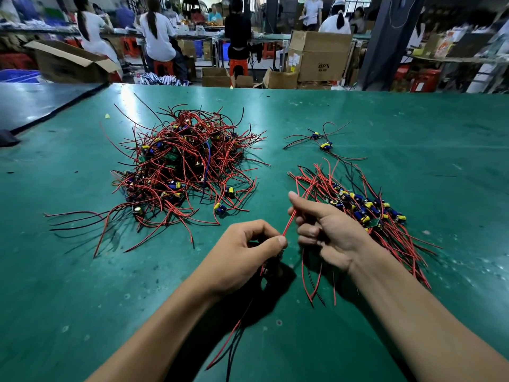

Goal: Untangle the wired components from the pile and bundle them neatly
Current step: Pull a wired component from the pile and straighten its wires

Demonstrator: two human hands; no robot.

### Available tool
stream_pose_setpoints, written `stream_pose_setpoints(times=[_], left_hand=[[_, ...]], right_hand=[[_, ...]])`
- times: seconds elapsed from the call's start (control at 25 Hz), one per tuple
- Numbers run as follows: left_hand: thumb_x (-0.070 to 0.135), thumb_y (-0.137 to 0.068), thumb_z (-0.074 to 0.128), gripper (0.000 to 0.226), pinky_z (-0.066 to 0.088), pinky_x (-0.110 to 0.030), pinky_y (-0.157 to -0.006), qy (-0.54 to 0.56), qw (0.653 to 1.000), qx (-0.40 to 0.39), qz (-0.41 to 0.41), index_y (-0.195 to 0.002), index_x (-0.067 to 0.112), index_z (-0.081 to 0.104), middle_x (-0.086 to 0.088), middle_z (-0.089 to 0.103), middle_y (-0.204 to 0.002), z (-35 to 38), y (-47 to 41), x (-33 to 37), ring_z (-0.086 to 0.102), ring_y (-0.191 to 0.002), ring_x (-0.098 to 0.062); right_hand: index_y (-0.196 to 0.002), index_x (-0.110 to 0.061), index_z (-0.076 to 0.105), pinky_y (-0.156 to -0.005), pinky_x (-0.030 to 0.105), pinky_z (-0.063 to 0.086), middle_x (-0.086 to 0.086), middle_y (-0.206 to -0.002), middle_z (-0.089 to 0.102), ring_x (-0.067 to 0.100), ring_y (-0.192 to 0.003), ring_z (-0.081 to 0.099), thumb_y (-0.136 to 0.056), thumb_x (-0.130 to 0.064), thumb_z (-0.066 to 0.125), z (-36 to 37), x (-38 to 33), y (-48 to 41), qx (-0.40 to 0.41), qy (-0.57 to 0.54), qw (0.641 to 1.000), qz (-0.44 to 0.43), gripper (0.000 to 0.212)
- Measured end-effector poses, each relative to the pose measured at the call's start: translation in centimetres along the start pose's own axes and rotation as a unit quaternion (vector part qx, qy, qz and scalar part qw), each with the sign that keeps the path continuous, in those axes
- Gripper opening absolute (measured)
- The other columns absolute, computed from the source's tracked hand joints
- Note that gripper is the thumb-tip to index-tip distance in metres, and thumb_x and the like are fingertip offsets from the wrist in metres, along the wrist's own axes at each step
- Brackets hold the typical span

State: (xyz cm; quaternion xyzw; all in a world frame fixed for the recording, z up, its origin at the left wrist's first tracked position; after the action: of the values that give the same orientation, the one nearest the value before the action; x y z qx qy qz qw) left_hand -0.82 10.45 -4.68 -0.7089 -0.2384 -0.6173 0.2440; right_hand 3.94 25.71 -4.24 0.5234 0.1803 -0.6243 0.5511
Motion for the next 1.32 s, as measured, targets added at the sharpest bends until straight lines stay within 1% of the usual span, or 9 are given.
stream_pose_setpoints(times=[0.24, 0.32, 0.48, 0.68, 0.76, 0.92, 1.08, 1.2, 1.32], left_hand=[[0.012, -0.091, 0.064, 0.009, 0.046, -0.038, -0.058, -0.11, 0.993, 0.024, 0.043, -0.084, 0.011, 0.068, -0.015, 0.061, -0.065, 0.3, 0.1, -0.2, 0.053, -0.06, -0.016], [0.01, -0.092, 0.063, 0.01, 0.045, -0.031, -0.055, -0.086, 0.994, 0.053, 0.039, -0.085, 0.012, 0.07, -0.007, 0.055, -0.061, 0.4, -0.1, -0.4, 0.048, -0.057, -0.017], [0.01, -0.093, 0.063, 0.016, 0.044, -0.036, -0.059, -0.04, 0.994, 0.102, 0.025, -0.079, 0.006, 0.069, -0.006, 0.059, -0.064, 0.0, -0.4, -0.9, 0.05, -0.058, -0.016], [0.011, -0.093, 0.062, 0.016, 0.044, -0.032, -0.058, -0.023, 0.999, 0.041, 0.015, -0.079, 0.005, 0.065, -0.011, 0.056, -0.065, -0.2, -0.2, -1.1, 0.052, -0.058, -0.019], [0.012, -0.093, 0.062, 0.016, 0.044, -0.034, -0.06, 0.001, 1.0, 0.013, 0.005, -0.08, 0.004, 0.065, -0.014, 0.055, -0.068, -0.3, -0.2, -1.2, 0.052, -0.061, -0.023], [0.016, -0.088, 0.065, 0.013, 0.045, -0.022, -0.052, 0.058, 0.998, -0.025, -0.019, -0.08, 0.005, 0.068, -0.014, 0.055, -0.066, -0.2, 0.2, -0.9, 0.055, -0.052, -0.02], [0.017, -0.084, 0.064, 0.012, 0.048, -0.025, -0.053, 0.141, 0.988, -0.033, -0.055, -0.077, 0.008, 0.067, -0.016, 0.057, -0.064, -0.1, 0.3, -0.6, 0.062, -0.053, -0.026], [0.012, -0.088, 0.061, 0.015, 0.05, -0.027, -0.055, 0.164, 0.984, 0.0, -0.067, -0.075, 0.007, 0.065, -0.019, 0.061, -0.063, 0.0, 0.2, -0.6, 0.064, -0.056, -0.029], [0.009, -0.089, 0.058, 0.019, 0.048, -0.029, -0.056, 0.176, 0.981, 0.019, -0.074, -0.072, 0.008, 0.067, -0.019, 0.058, -0.058, -0.1, 0.0, -0.6, 0.063, -0.054, -0.03]], right_hand=[[-0.062, -0.01, 0.051, -0.027, 0.014, 0.016, -0.003, -0.054, 0.034, 0.002, -0.026, 0.023, -0.087, -0.024, 0.067, 0.9, 1.0, 0.3, -0.018, -0.073, 0.993, 0.094, 0.033], [-0.07, -0.01, 0.055, -0.03, 0.015, 0.018, -0.004, -0.052, 0.039, 0.003, -0.029, 0.024, -0.089, -0.033, 0.068, 1.0, 1.0, 0.4, -0.01, -0.008, 0.999, 0.045, 0.033], [-0.076, -0.012, 0.069, -0.035, 0.014, 0.026, -0.004, -0.053, 0.053, 0.004, -0.035, 0.033, -0.088, -0.039, 0.071, 1.7, 1.8, 0.8, -0.007, 0.149, 0.986, -0.074, 0.03], [-0.071, -0.012, 0.071, -0.038, 0.015, 0.027, -0.002, -0.045, 0.047, 0.006, -0.033, 0.033, -0.088, -0.042, 0.072, 1.1, 1.2, 0.7, -0.032, 0.225, 0.971, -0.081, 0.034], [-0.072, -0.011, 0.073, -0.038, 0.016, 0.026, -0.002, -0.053, 0.052, 0.006, -0.035, 0.033, -0.087, -0.04, 0.072, 0.6, 0.6, 0.6, -0.023, 0.24, 0.965, -0.106, 0.033], [-0.073, -0.009, 0.073, -0.036, 0.014, 0.025, -0.008, -0.051, 0.048, 0.006, -0.035, 0.032, -0.092, -0.034, 0.069, -0.1, -0.1, 0.2, 0.046, 0.2, 0.968, -0.147, 0.032], [-0.072, -0.01, 0.066, -0.037, 0.016, 0.027, -0.004, -0.054, 0.043, 0.008, -0.034, 0.031, -0.099, -0.038, 0.059, 0.1, -0.3, 0.1, 0.07, 0.093, 0.987, -0.112, 0.04], [-0.076, -0.011, 0.06, -0.038, 0.018, 0.029, -0.002, -0.059, 0.044, 0.007, -0.037, 0.032, -0.097, -0.039, 0.058, 0.5, -0.5, 0.3, 0.026, 0.057, 0.996, -0.069, 0.035], [-0.082, -0.012, 0.062, -0.044, 0.019, 0.046, -0.001, -0.063, 0.054, 0.006, -0.045, 0.051, -0.079, -0.031, 0.072, 0.6, -0.9, 0.7, -0.055, -0.002, 0.997, -0.058, 0.022]])
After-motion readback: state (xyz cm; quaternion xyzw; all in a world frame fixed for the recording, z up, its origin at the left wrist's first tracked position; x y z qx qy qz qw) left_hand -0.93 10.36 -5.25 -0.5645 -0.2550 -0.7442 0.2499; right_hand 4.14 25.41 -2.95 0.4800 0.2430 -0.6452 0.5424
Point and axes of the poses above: each hand's wrist, its own y-axis away from the middle knuckle, its own z-axis out of the palm, x = y × z, the point moved 3 cm from there along -y, towards the middle knuckle
